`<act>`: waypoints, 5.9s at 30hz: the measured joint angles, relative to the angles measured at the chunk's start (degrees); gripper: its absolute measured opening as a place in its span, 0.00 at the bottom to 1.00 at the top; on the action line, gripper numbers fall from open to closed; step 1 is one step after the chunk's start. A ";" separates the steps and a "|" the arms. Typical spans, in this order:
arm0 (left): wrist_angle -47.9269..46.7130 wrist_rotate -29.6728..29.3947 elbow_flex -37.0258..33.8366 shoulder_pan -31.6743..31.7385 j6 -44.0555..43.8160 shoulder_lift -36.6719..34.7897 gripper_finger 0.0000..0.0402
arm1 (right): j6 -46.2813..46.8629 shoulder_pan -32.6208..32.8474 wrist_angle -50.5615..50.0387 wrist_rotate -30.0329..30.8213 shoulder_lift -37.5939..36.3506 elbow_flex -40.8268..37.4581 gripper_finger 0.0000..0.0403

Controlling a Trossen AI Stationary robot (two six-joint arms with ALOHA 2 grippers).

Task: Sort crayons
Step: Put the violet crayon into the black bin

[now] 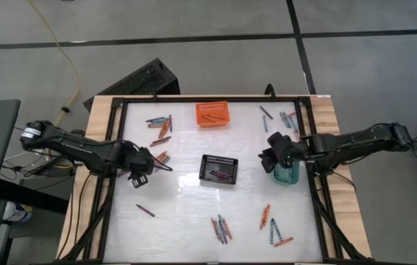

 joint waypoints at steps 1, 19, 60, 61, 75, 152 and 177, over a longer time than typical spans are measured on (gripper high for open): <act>-0.04 -0.06 0.00 0.69 0.17 1.06 0.41 | -0.50 -0.05 0.68 0.02 -0.01 -0.02 0.32; 1.35 4.11 0.00 14.01 10.49 12.66 0.41 | -2.58 3.21 3.29 0.25 3.48 0.01 0.32; 5.47 16.02 -3.32 25.48 15.68 21.29 0.17 | -5.11 6.10 6.16 1.16 8.63 0.00 0.32; 5.61 16.32 -3.37 25.48 15.92 21.25 0.13 | -5.13 6.10 6.16 1.37 8.63 0.00 0.32; 5.72 17.65 -1.17 24.29 17.55 21.60 0.02 | -5.40 6.10 6.21 1.51 8.63 0.00 0.32; 51.62 30.01 32.96 16.33 41.77 27.62 0.00 | -9.93 19.69 18.07 12.73 2.31 0.00 0.32; 31.14 21.42 50.80 11.76 51.72 53.76 0.04 | -7.37 27.14 17.70 15.55 2.29 0.00 0.32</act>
